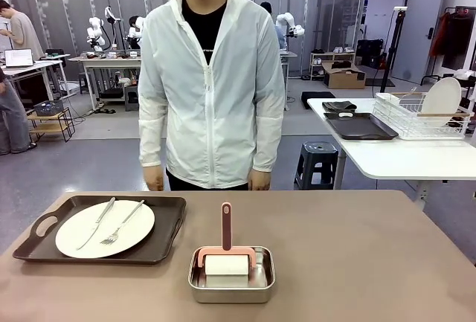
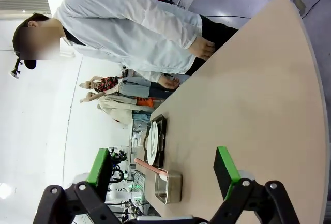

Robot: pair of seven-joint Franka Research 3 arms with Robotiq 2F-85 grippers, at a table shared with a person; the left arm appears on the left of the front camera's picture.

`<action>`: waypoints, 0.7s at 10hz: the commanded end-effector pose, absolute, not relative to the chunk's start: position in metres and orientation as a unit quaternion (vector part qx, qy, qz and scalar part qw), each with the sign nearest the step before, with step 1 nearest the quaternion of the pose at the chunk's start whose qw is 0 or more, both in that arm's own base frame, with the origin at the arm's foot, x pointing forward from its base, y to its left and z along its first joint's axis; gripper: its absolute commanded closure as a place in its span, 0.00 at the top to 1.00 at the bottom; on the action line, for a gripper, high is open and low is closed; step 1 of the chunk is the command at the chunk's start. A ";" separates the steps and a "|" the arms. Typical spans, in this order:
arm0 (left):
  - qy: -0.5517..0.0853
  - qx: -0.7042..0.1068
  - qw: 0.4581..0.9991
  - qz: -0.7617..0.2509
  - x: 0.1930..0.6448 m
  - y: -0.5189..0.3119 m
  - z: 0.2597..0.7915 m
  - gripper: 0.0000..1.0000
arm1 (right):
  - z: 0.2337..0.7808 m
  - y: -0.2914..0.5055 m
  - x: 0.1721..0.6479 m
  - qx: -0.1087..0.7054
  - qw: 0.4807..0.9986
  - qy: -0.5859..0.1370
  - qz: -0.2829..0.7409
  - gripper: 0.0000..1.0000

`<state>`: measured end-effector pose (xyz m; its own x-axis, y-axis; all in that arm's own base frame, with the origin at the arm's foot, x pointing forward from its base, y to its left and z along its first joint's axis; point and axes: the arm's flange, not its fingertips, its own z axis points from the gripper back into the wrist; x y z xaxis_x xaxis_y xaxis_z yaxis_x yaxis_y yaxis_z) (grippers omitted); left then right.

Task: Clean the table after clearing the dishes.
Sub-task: When the right (or left) Handle tray is removed, use the right hand (or left hand) to clean the right (or left) side of the table with the Lint Roller.

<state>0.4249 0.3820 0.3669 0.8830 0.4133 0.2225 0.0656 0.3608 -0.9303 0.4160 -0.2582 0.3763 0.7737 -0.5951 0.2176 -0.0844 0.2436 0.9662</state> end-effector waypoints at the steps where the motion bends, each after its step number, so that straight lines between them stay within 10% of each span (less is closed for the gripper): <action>1: -0.218 -0.552 0.798 0.107 0.422 0.383 0.369 1.00 | 0.376 -0.258 0.416 0.590 0.737 -0.284 -0.167 1.00; 7: -0.218 -0.552 0.798 0.107 0.422 0.383 0.369 1.00 | 0.376 -0.258 0.416 0.590 0.737 -0.284 -0.167 1.00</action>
